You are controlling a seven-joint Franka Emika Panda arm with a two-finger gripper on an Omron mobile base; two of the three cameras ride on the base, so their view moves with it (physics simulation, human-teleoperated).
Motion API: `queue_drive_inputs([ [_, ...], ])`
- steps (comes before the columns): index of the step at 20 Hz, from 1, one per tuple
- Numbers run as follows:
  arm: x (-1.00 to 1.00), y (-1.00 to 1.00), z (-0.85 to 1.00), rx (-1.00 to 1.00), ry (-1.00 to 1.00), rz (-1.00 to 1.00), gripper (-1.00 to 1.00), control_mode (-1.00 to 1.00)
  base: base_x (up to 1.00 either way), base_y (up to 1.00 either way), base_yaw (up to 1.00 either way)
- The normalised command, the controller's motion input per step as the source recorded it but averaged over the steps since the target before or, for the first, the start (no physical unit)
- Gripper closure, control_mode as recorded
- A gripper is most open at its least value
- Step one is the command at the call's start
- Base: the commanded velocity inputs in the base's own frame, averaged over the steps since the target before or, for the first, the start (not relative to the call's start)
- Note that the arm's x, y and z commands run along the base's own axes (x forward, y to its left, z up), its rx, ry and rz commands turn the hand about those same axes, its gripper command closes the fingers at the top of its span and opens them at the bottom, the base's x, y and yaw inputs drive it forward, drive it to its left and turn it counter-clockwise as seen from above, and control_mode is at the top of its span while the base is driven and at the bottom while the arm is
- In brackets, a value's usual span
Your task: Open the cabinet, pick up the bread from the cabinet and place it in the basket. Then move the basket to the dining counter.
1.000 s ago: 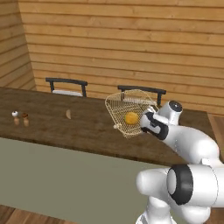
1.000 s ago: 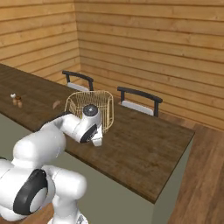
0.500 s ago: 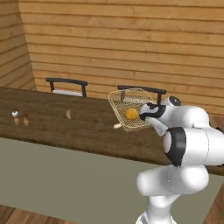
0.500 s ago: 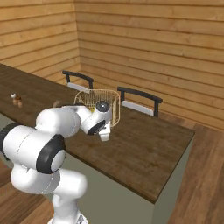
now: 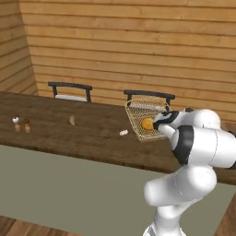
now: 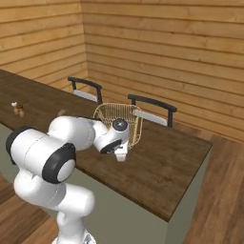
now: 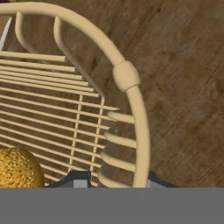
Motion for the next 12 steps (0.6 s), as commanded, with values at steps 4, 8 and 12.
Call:
queue_drive_inputs([
  [4,0.08,-0.03,-0.42,0.0,0.01,-0.07,1.0,-1.0,0.0,0.0,0.0],
  [8,0.12,-0.01,-0.32,0.0,0.03,-0.08,1.0,-1.0,0.0,0.0,0.0],
  [12,0.36,0.0,-0.18,0.0,0.1,-0.11,1.0,-1.0,0.0,0.0,0.0],
])
